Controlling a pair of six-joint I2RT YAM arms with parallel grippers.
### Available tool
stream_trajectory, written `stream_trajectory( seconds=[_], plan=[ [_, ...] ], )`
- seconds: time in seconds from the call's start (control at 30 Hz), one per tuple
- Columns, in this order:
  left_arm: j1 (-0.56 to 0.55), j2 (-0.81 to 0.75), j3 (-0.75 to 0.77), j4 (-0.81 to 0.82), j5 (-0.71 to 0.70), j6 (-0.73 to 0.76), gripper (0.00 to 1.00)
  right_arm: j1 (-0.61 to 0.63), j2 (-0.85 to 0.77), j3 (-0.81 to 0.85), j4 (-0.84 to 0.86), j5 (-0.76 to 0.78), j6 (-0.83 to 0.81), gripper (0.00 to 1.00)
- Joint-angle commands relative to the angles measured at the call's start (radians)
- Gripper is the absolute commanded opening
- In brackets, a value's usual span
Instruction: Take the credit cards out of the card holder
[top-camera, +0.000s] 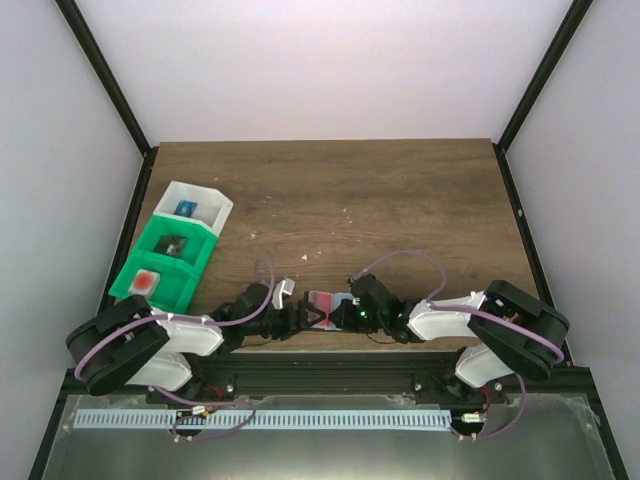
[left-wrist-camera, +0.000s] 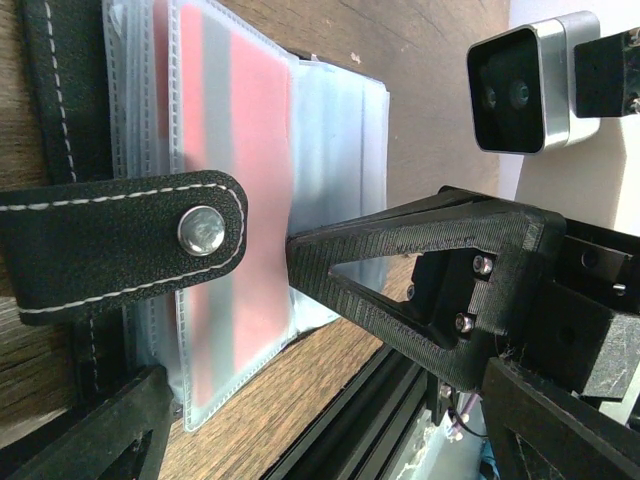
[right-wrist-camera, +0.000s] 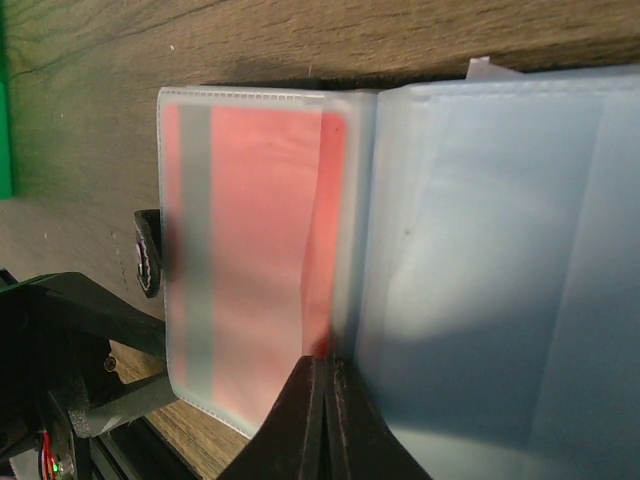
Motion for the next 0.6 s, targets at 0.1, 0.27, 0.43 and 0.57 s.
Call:
stream_trajectory(
  seconds=[0.1, 0.27, 0.43, 0.57],
  plan=[
    [-0.006, -0.081, 0.037, -0.121, -0.059, 0.032, 0.86, 0.014, 0.015, -0.012, -0.041, -0.011, -0.011, 0.0],
    [-0.007, -0.217, 0.061, -0.327, -0.149, 0.047, 0.87, 0.014, 0.016, -0.013, -0.035, -0.011, -0.011, 0.0],
    [-0.005, -0.251, 0.034, -0.293, -0.142, 0.013, 0.87, 0.014, 0.013, -0.015, -0.032, -0.01, -0.01, 0.0],
    [-0.006, -0.191, 0.039, -0.238, -0.108, 0.016, 0.88, 0.014, 0.012, -0.014, -0.036, -0.009, -0.008, 0.0]
  ],
)
